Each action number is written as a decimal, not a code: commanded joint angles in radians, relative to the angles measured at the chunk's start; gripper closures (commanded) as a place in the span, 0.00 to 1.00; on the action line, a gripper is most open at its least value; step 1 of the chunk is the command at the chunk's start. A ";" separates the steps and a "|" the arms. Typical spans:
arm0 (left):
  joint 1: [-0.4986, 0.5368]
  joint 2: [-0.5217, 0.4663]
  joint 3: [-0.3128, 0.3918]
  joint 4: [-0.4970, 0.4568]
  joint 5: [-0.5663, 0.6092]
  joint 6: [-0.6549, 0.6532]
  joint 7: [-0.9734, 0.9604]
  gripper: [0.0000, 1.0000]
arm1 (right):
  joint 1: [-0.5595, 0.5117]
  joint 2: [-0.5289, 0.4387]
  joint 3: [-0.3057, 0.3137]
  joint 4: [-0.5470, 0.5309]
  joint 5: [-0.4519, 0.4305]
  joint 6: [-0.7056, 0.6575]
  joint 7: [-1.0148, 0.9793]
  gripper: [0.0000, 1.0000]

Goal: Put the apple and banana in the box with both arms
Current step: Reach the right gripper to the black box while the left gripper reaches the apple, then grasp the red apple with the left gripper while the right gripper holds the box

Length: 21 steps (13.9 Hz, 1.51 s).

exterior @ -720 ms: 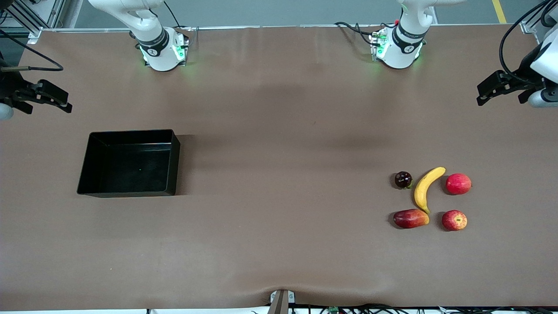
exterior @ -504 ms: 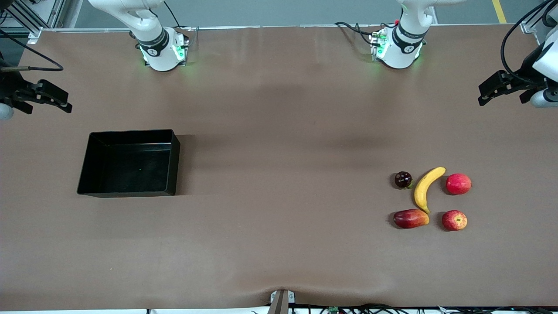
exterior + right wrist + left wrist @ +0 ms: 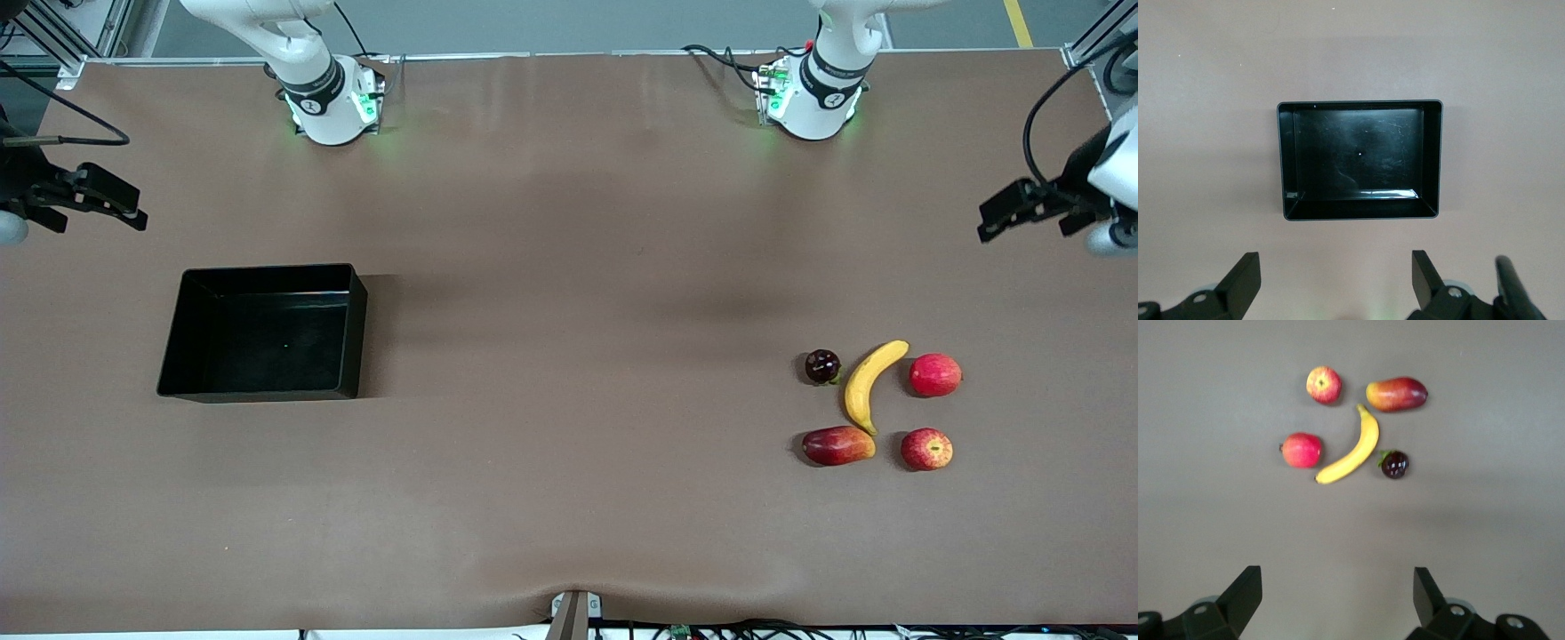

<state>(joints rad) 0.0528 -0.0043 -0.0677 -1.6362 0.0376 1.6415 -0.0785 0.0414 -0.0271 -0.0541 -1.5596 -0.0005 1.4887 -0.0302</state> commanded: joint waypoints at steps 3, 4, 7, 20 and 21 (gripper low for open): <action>0.039 0.173 -0.003 0.007 0.027 0.173 0.005 0.00 | -0.014 0.019 0.004 0.010 -0.013 0.005 0.007 0.00; 0.050 0.216 -0.003 0.007 0.031 0.220 0.005 0.00 | -0.038 0.036 0.003 0.013 -0.016 0.007 0.007 0.00; 0.050 0.337 -0.004 0.009 0.082 0.355 0.005 0.00 | -0.122 0.120 0.005 0.018 -0.010 0.057 0.001 0.00; 0.082 0.724 -0.008 0.211 0.196 0.586 0.184 0.00 | -0.285 0.525 0.008 -0.025 0.005 0.401 -0.246 0.00; 0.084 0.748 -0.009 0.222 0.183 0.606 0.172 0.00 | -0.291 0.541 0.008 -0.030 0.005 0.412 -0.249 0.00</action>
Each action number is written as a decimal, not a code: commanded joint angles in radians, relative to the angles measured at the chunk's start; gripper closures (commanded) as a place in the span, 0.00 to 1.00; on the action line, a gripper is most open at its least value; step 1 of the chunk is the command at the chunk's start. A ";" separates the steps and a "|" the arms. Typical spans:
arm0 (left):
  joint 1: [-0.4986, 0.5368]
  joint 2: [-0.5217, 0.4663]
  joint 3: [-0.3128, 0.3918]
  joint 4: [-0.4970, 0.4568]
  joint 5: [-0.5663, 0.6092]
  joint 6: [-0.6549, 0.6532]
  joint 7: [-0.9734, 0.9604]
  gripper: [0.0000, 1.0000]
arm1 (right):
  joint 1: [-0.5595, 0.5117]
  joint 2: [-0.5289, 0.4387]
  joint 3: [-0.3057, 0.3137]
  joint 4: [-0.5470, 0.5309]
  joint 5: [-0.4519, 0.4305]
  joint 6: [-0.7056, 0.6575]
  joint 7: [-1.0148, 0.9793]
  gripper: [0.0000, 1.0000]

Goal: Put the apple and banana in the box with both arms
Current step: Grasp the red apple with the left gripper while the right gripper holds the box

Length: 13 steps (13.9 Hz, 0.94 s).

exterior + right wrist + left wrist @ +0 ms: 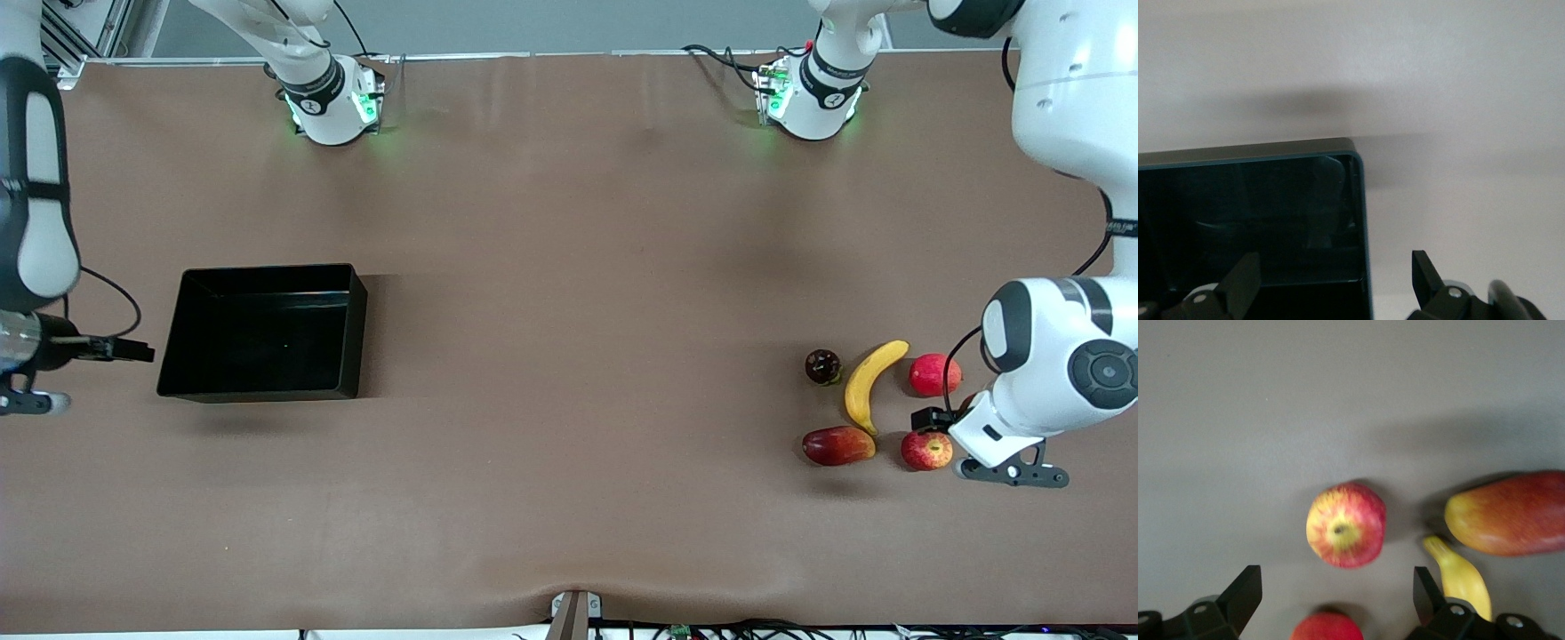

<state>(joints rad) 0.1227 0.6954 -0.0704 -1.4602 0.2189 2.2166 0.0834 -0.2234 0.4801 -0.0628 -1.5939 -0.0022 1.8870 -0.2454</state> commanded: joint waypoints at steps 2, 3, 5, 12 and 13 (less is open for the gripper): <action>0.017 0.101 -0.003 0.087 -0.027 0.032 0.012 0.00 | -0.046 0.049 0.017 -0.049 0.007 0.068 -0.087 0.00; 0.018 0.107 -0.003 0.087 -0.032 0.032 0.007 0.00 | -0.060 0.048 0.018 -0.090 0.010 0.101 -0.118 0.15; 0.020 0.113 -0.005 0.087 -0.071 0.032 0.002 0.00 | -0.071 0.048 0.020 -0.124 0.033 0.121 -0.126 0.57; 0.018 0.144 -0.003 0.084 -0.122 0.054 0.016 0.00 | -0.070 0.041 0.020 -0.146 0.034 0.113 -0.140 1.00; 0.017 0.144 -0.002 0.084 -0.119 0.054 0.021 0.18 | -0.068 0.037 0.021 -0.146 0.034 0.104 -0.141 1.00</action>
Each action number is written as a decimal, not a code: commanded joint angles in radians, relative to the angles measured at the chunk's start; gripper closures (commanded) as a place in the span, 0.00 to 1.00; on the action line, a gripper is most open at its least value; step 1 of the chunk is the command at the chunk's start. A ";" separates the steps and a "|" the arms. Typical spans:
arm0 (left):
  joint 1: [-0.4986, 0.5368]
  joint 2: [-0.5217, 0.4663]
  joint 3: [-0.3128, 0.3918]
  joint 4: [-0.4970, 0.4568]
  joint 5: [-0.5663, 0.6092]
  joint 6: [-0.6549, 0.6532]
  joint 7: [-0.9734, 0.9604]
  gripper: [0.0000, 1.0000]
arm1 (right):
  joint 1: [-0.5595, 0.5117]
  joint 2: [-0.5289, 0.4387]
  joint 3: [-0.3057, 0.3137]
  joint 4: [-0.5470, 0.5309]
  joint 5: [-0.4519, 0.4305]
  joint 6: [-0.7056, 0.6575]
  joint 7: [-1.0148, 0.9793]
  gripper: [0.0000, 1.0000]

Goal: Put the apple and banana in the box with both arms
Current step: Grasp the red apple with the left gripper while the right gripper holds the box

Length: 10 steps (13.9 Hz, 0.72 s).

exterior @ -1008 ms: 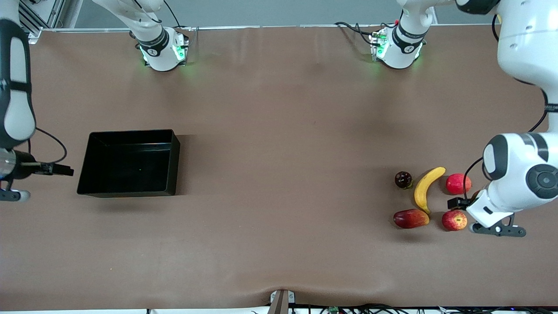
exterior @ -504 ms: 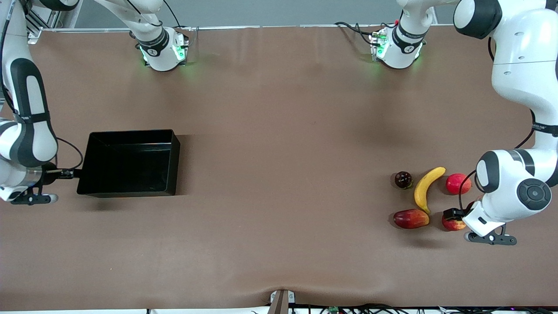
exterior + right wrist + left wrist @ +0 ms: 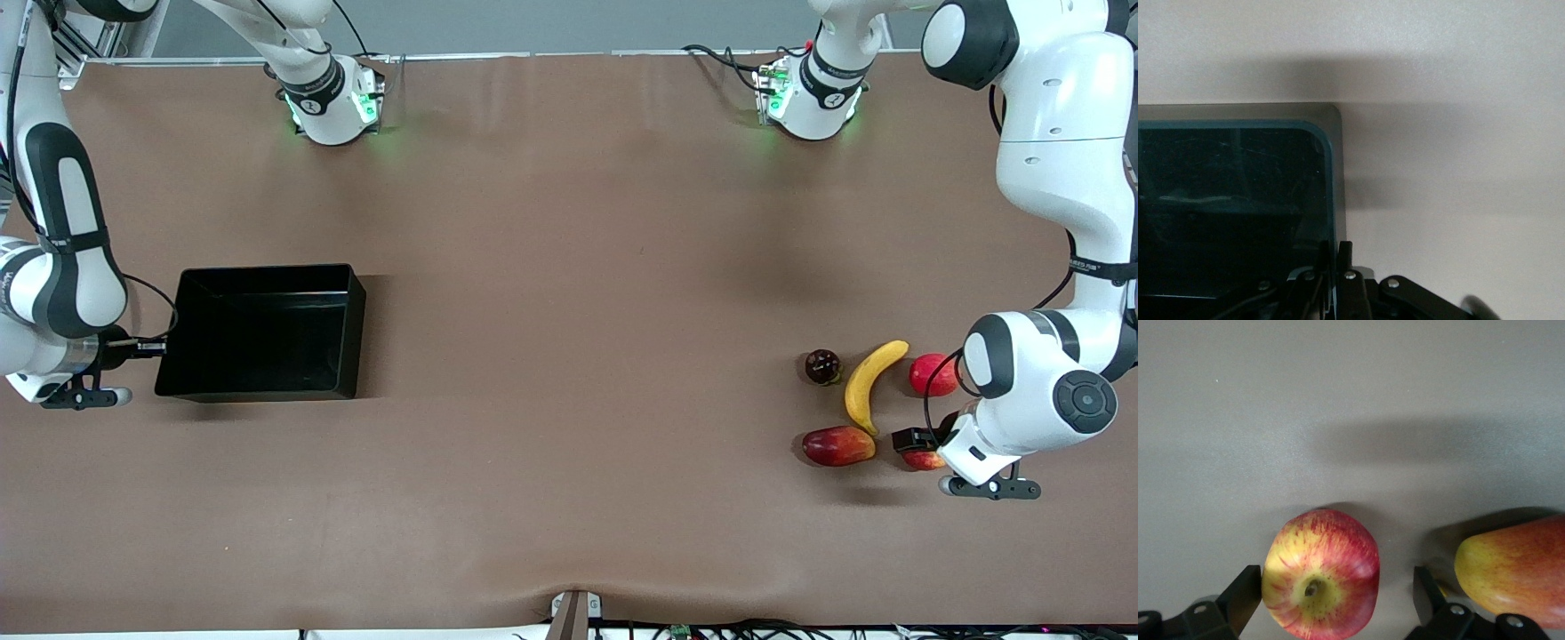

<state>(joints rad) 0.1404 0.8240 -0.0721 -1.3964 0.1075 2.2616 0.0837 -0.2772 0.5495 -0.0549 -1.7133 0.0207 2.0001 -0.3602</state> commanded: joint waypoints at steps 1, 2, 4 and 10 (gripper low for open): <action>-0.002 0.015 0.000 0.020 -0.005 0.009 0.030 0.40 | -0.005 -0.040 0.015 -0.020 0.011 -0.029 -0.025 1.00; -0.002 0.017 0.000 0.020 0.003 0.009 0.042 0.69 | -0.002 -0.058 0.023 -0.014 0.015 -0.059 -0.019 1.00; 0.001 0.015 0.000 0.019 0.011 0.009 0.071 1.00 | 0.006 -0.082 0.070 0.023 0.069 -0.133 0.009 1.00; -0.012 -0.087 -0.008 0.020 0.041 -0.051 0.090 1.00 | 0.240 -0.075 0.119 0.162 0.145 -0.227 0.226 1.00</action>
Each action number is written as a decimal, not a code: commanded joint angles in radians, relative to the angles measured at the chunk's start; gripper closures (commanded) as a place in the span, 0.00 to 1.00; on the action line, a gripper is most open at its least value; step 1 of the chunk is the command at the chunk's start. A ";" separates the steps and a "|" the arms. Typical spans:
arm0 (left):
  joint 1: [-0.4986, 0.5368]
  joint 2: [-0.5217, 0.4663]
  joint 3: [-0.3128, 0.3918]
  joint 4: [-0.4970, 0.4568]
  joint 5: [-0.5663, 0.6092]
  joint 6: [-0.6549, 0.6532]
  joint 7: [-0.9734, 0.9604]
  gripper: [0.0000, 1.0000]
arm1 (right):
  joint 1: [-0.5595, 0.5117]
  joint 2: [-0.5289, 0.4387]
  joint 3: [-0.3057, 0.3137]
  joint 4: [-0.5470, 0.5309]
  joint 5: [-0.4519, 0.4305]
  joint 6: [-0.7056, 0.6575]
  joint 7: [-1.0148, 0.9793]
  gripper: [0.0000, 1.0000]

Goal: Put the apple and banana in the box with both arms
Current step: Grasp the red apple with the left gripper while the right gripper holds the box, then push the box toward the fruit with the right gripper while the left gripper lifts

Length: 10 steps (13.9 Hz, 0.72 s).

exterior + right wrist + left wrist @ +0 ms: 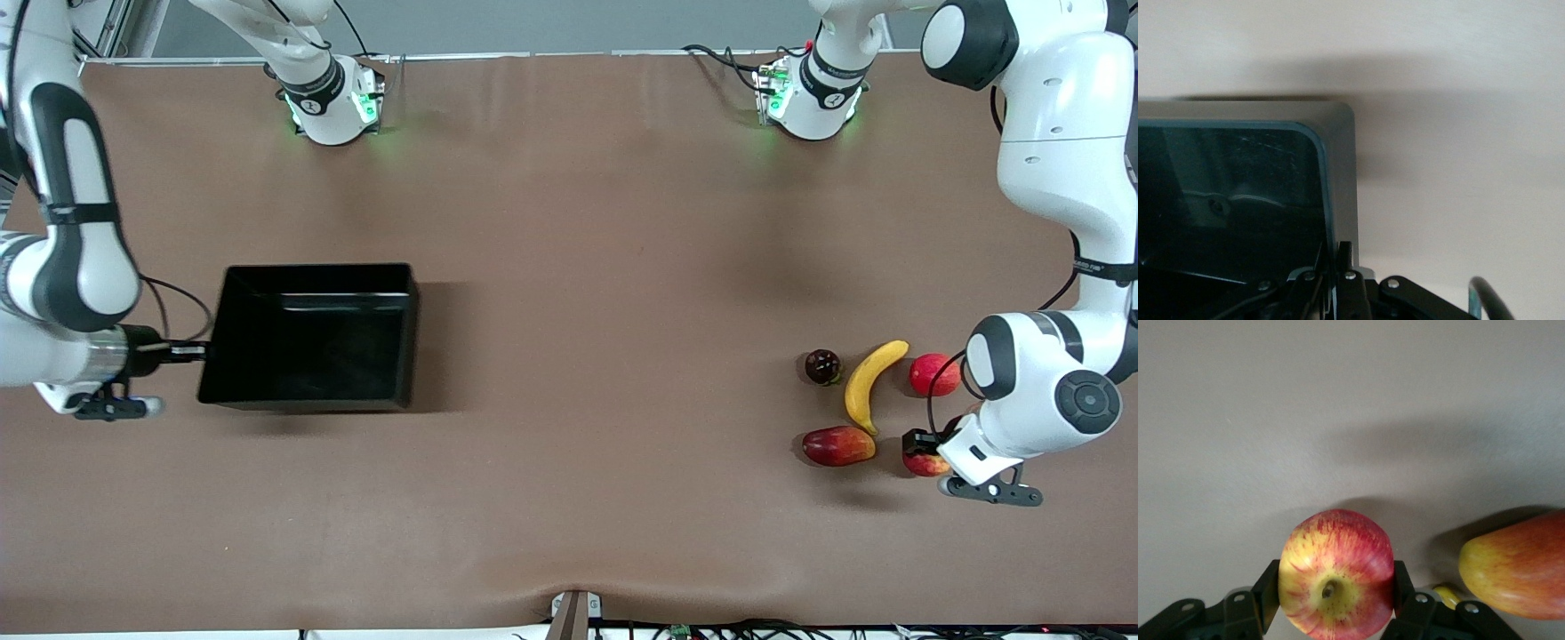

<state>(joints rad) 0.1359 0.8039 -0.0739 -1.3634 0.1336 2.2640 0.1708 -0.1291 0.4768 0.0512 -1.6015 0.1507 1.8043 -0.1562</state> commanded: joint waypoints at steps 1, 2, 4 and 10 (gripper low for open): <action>-0.016 -0.092 -0.007 -0.013 0.008 -0.090 0.001 1.00 | 0.155 -0.003 0.013 0.054 0.024 -0.034 0.039 1.00; -0.027 -0.112 -0.007 -0.013 0.006 -0.125 -0.005 1.00 | 0.198 -0.003 0.015 0.057 0.036 -0.034 0.144 1.00; -0.059 -0.153 -0.007 -0.013 0.014 -0.162 -0.062 1.00 | 0.264 0.003 0.016 0.058 0.093 -0.022 0.292 1.00; -0.102 -0.218 -0.010 -0.013 0.006 -0.235 -0.155 1.00 | 0.463 0.092 0.016 0.055 0.179 0.134 0.461 1.00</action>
<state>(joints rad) 0.0486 0.6241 -0.0854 -1.3580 0.1335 2.0490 0.0490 0.2794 0.5320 0.0739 -1.5654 0.2968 1.9106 0.2750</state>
